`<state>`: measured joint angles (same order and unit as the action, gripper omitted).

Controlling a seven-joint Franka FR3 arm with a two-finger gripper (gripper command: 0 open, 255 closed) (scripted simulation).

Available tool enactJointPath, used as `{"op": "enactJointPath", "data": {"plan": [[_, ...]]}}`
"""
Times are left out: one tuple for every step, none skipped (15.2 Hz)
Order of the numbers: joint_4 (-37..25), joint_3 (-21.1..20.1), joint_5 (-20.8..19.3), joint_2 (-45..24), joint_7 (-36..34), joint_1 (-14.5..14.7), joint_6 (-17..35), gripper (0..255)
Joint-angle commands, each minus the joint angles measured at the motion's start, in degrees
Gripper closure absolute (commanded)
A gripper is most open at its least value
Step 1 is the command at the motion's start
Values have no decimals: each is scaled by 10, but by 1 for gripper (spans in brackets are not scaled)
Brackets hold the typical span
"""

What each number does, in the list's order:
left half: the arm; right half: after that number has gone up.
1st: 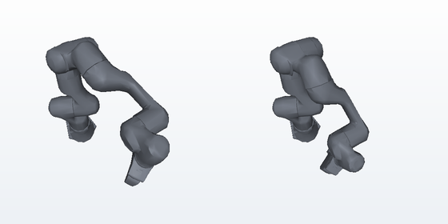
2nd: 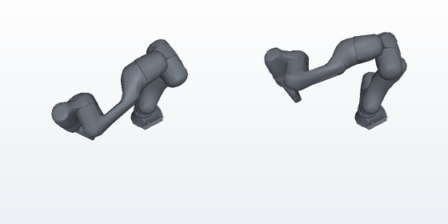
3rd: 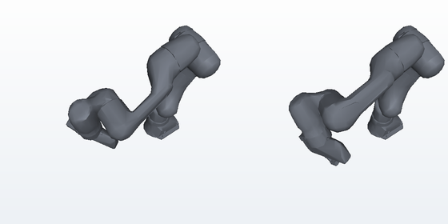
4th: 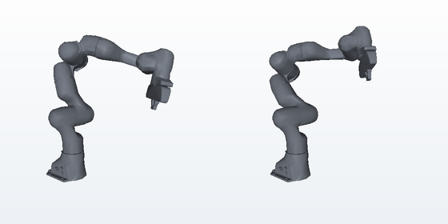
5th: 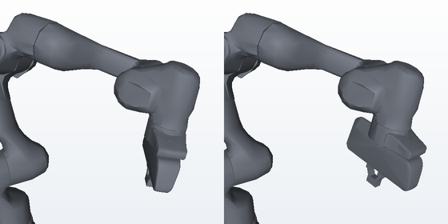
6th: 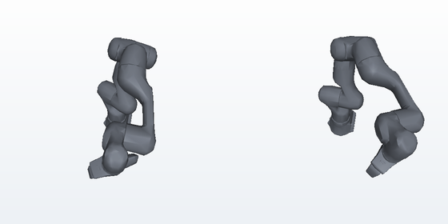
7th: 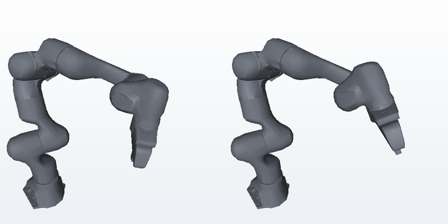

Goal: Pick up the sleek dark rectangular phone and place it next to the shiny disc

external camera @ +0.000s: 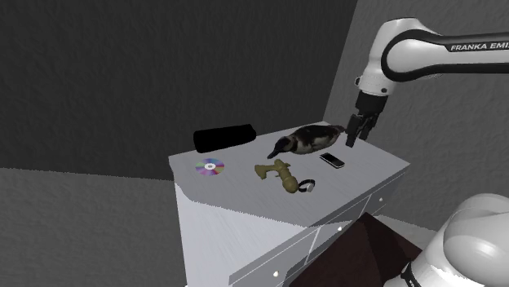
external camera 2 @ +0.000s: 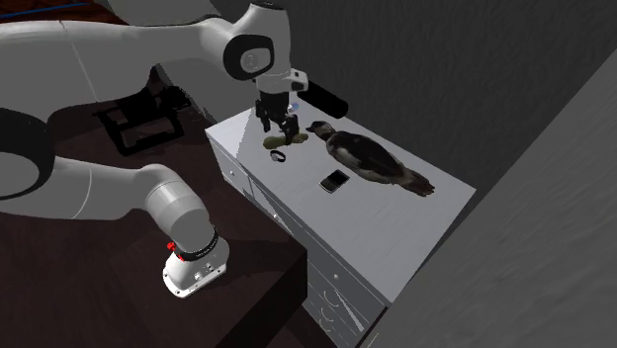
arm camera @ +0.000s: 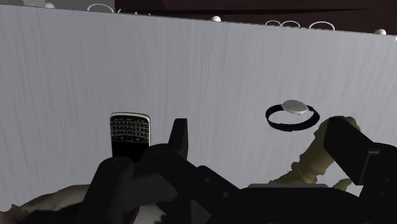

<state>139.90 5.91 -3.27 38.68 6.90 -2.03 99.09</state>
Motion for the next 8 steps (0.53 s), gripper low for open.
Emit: {"op": "enactJointPath", "data": {"plan": [[3,19,-8,-27,21,-5,31,0],[3,28,-10,-43,32,-7,47,0],[2,37,-13,-59,42,-8,63,0],[0,46,-14,-77,53,-10,79,0],[-3,55,-15,-95,63,-11,95,0],[-6,64,-16,-114,74,-12,110,0],[-11,72,-15,-133,85,-12,125,0],[-16,81,-14,-152,96,-13,140,0]]}}
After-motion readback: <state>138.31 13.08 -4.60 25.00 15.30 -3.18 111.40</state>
